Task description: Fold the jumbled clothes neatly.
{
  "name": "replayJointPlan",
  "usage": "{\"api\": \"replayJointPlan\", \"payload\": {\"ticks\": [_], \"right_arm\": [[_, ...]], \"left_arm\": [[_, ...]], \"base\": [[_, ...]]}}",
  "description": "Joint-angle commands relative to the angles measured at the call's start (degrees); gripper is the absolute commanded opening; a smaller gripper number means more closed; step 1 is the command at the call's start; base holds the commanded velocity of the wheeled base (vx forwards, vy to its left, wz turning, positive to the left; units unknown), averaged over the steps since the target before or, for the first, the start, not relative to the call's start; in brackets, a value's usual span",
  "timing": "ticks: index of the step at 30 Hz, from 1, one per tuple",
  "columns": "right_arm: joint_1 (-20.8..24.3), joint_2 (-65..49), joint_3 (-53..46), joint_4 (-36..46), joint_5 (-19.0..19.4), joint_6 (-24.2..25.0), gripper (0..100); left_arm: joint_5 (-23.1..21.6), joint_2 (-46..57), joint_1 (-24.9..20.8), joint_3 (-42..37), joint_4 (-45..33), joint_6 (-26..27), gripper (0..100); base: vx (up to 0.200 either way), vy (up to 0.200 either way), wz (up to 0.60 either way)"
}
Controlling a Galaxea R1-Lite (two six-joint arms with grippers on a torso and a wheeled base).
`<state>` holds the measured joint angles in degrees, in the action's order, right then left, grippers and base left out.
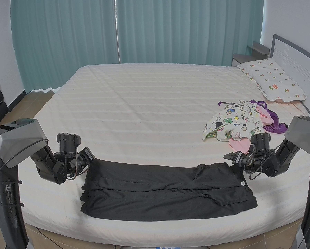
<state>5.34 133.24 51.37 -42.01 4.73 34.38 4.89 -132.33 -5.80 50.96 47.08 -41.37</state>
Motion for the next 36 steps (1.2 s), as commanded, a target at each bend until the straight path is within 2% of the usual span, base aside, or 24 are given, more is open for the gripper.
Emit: {"api": "replayJointPlan", "payload": {"ticks": [1, 23, 36], "right_arm": [[-0.07, 3.08, 2.59, 0.35, -0.34, 0.16, 0], [-7.27, 2.46, 5.76, 4.22, -0.34, 0.69, 0], [-7.01, 3.25, 5.93, 3.6, -0.07, 1.22, 0]], "left_arm": [[0.03, -0.03, 0.0, -0.07, 0.03, -0.02, 0], [0.39, -0.65, 1.5, 2.13, 0.12, -0.11, 0], [0.3, -2.85, 1.32, 2.74, 0.12, -0.55, 0]], "base": [[0.0, 0.0, 0.0], [0.0, 0.0, 0.0], [0.0, 0.0, 0.0]]}}
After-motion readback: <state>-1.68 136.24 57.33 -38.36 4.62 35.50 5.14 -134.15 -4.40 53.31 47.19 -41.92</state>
